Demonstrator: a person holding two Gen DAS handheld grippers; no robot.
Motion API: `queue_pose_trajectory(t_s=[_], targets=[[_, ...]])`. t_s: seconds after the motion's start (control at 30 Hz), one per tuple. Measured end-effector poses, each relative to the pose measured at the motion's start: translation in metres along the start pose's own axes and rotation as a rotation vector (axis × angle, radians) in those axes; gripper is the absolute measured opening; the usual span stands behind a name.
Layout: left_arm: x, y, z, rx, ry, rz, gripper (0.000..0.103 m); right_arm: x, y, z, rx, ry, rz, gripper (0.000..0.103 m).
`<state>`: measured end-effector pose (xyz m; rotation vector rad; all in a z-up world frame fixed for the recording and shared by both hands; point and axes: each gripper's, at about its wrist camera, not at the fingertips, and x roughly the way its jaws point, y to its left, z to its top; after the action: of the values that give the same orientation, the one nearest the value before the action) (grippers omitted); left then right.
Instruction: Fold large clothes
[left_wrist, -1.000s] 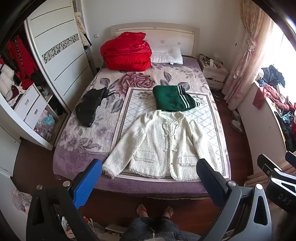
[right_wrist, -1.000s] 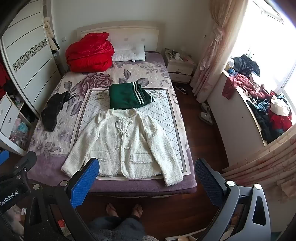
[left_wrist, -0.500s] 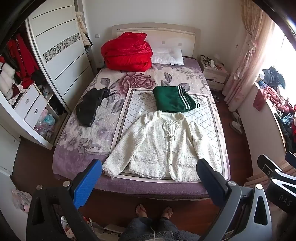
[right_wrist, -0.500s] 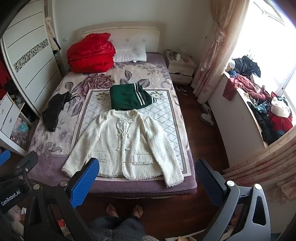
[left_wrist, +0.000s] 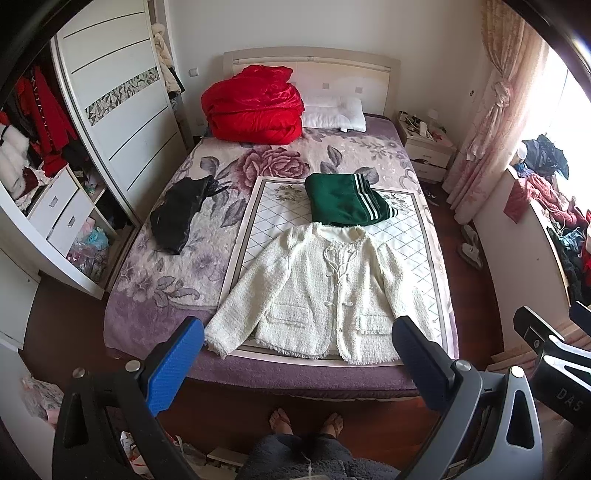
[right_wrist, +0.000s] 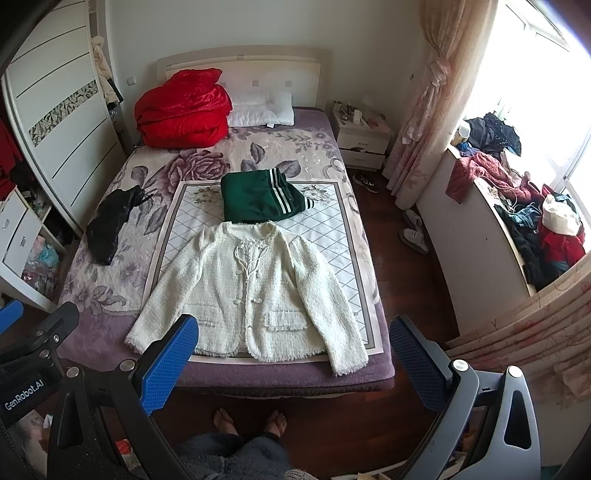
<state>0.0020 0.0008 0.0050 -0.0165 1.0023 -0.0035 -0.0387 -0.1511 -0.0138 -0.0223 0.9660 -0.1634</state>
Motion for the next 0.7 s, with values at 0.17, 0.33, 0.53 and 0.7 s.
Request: queue_pose_trajectory(t_s=[0.17, 0.33, 0.53, 0.7], targets=[[0.0001, 0.0000, 0.0011, 0.002, 0.000, 0.000, 0.103, -0.0002, -0.0006, 0.0005, -0.001, -0.001, 0.001, 0.103], [-0.0001, -0.0015, 0.0021, 0.003, -0.003, 0.000, 0.103, -0.0006, 0.0003, 0.0020, 0.001, -0.003, 0.001, 0.103], [-0.0009, -0.0008, 0.0022, 0.001, -0.002, 0.000, 0.103, 0.0001, 0.0009, 0.0030, 0.000, -0.002, 0.001, 0.103], [-0.0013, -0.0013, 0.0027, 0.001, -0.003, -0.001, 0.103, 0.0010, -0.0012, 0.0005, 0.000, -0.005, 0.002, 0.103]])
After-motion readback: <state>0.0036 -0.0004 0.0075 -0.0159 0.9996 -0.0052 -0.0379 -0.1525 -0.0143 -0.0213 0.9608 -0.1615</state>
